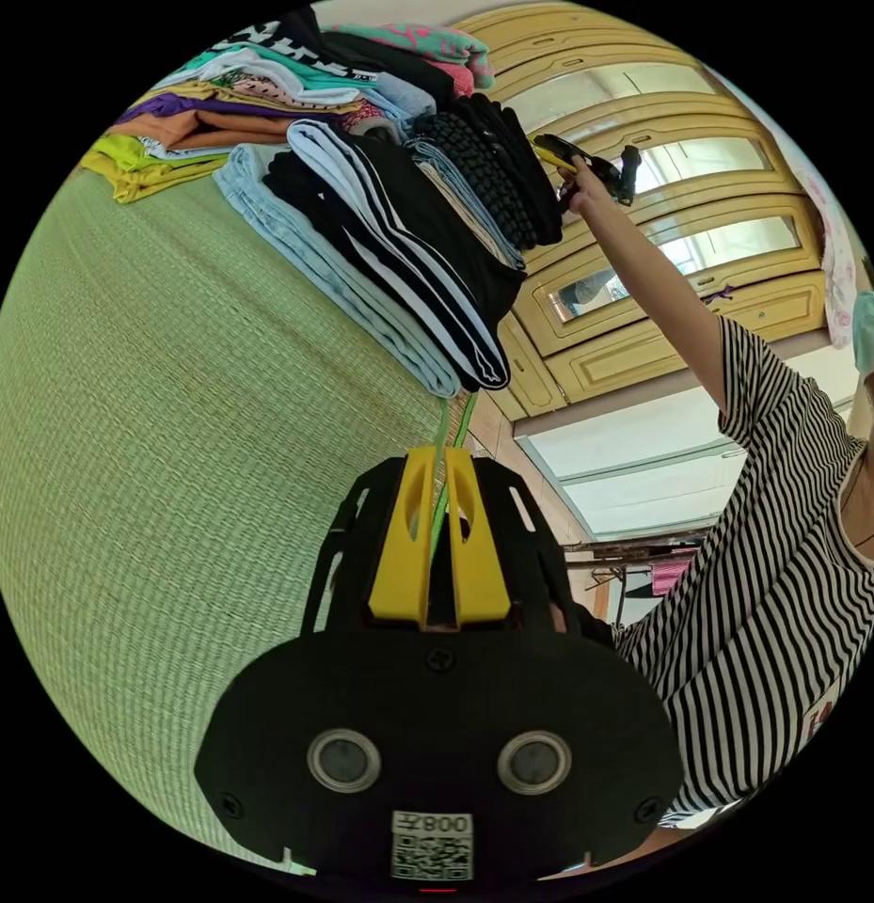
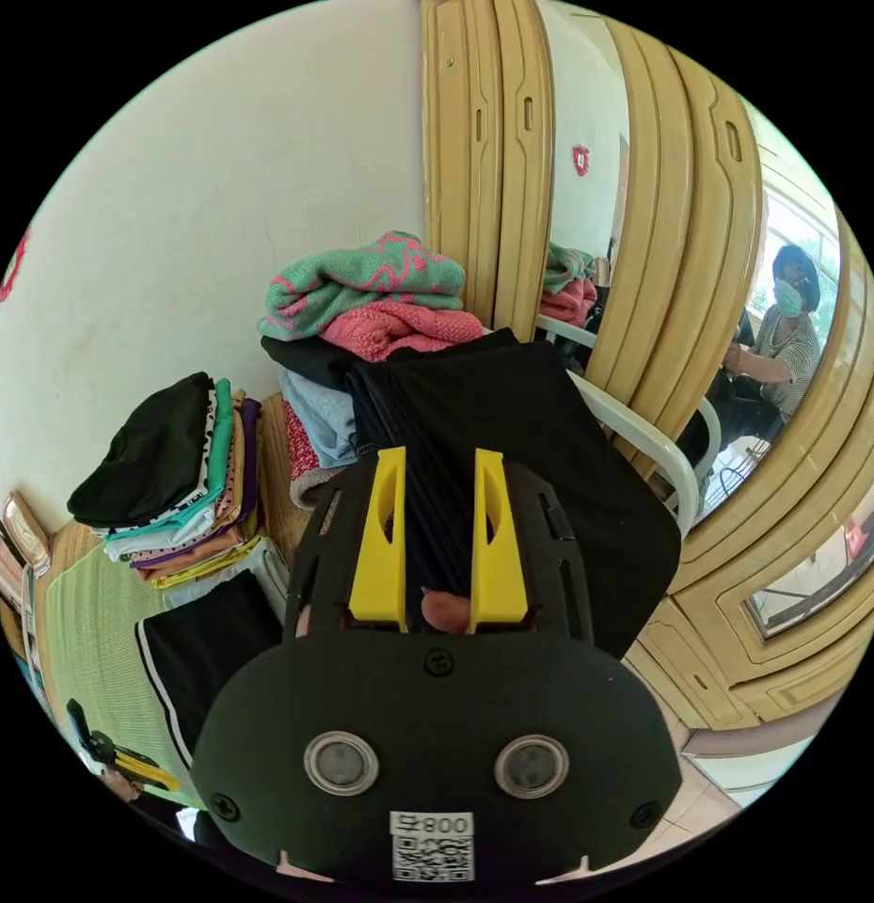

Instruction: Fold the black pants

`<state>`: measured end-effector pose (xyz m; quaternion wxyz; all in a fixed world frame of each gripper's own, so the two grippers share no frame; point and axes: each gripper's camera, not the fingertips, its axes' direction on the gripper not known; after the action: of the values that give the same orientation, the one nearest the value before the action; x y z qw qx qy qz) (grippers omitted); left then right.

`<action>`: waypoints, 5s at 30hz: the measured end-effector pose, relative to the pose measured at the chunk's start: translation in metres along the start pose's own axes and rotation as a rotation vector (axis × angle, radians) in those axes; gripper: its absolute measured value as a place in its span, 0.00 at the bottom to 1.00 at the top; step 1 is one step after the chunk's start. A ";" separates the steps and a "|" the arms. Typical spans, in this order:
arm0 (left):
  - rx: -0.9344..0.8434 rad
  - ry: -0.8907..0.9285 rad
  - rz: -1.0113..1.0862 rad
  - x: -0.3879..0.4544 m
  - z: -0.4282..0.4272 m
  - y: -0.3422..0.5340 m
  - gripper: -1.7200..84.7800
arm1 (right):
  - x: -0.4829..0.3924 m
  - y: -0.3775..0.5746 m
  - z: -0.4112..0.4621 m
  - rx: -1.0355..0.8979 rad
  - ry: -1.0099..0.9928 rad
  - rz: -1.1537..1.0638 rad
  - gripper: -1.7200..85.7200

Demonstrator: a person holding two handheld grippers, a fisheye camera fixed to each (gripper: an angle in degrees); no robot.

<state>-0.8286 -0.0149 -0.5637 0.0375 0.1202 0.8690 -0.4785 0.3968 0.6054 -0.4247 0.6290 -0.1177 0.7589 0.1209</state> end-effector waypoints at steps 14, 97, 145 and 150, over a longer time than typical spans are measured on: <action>0.061 0.084 -0.031 -0.053 -0.014 0.118 0.02 | 0.061 -0.036 -0.050 0.042 -0.135 0.155 0.05; 0.758 -0.105 -0.612 -0.316 -0.204 0.997 0.07 | -1.000 0.355 -0.226 -0.700 -0.820 -1.196 0.07; 0.560 -0.057 -0.175 -0.346 -0.144 0.909 0.03 | -0.963 0.247 -0.146 -0.801 -0.547 -0.848 0.02; 0.563 0.082 -0.269 -0.371 -0.111 0.911 0.08 | -0.928 0.231 -0.125 -0.815 -0.460 -0.691 0.03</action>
<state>-0.2410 0.4819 -1.1867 -0.0960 0.0291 0.7113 -0.6957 0.3728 0.8068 0.5186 0.6846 -0.5618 0.4123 0.2137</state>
